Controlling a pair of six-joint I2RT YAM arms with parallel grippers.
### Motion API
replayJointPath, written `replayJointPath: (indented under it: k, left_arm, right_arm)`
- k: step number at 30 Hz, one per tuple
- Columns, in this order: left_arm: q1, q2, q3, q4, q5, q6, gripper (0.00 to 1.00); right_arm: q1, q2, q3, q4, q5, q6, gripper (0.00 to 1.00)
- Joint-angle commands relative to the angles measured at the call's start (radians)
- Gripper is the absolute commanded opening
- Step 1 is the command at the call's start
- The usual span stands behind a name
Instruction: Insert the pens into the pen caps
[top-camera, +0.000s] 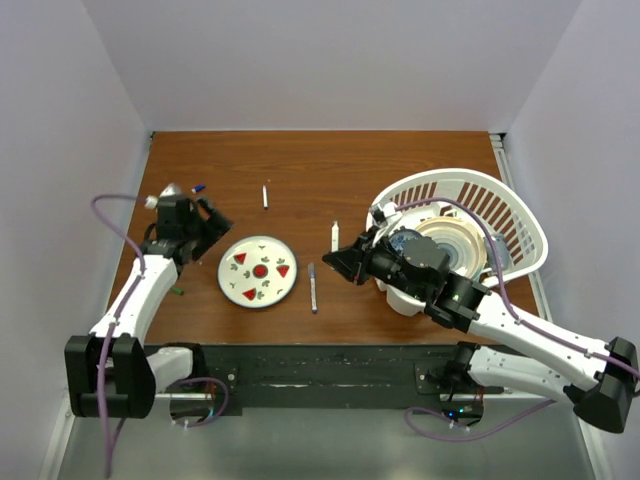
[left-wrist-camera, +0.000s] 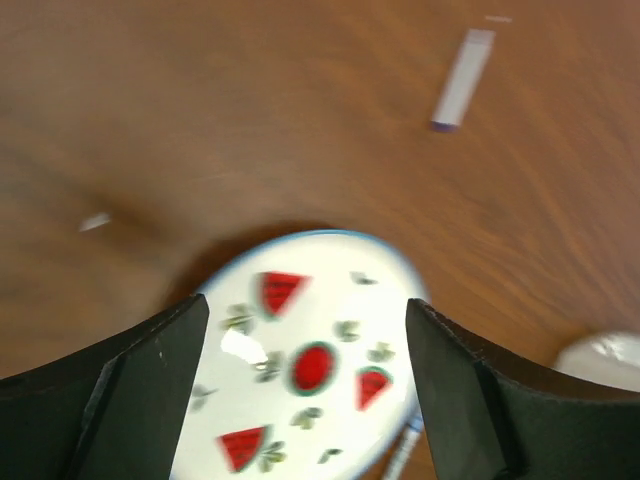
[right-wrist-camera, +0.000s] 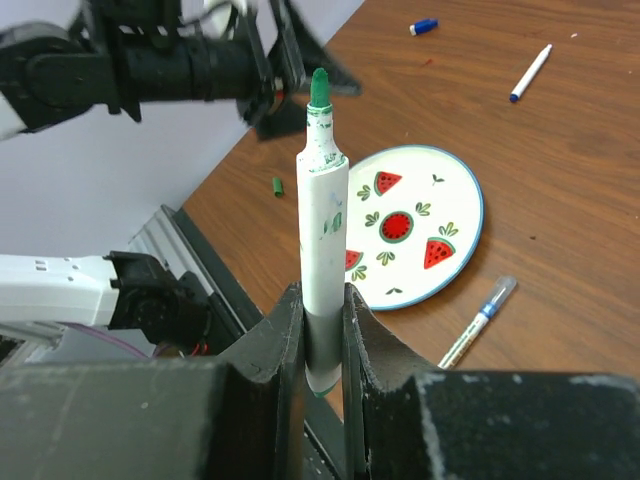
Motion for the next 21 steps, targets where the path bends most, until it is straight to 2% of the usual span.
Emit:
replayJointPath:
  k: [1, 5, 8, 12, 17, 21]
  left_arm:
    - [0.102, -0.033, -0.087, -0.083, -0.113, -0.108, 0.84]
    - [0.112, -0.028, -0.076, -0.170, -0.313, -0.175, 0.81]
    - [0.139, 0.007, -0.067, -0.320, -0.427, -0.285, 0.75]
    - [0.199, 0.056, -0.051, -0.376, -0.458, -0.326, 0.69]
    - [0.222, 0.163, 0.002, -0.443, -0.498, -0.369, 0.64]
    - [0.228, 0.251, 0.033, -0.430, -0.484, -0.361, 0.61]
  right_arm:
    - [-0.002, -0.037, -0.060, 0.050, 0.011, -0.017, 0.00]
    - [-0.004, -0.041, -0.105, 0.112, -0.005, -0.004, 0.00]
    - [-0.007, -0.007, -0.099, 0.106, -0.018, -0.021, 0.00]
    - [-0.007, 0.010, -0.074, 0.093, -0.049, -0.035, 0.00]
    - [-0.009, 0.013, -0.071, 0.103, -0.074, -0.026, 0.00]
    - [-0.009, 0.007, -0.076, 0.098, -0.066, -0.029, 0.00]
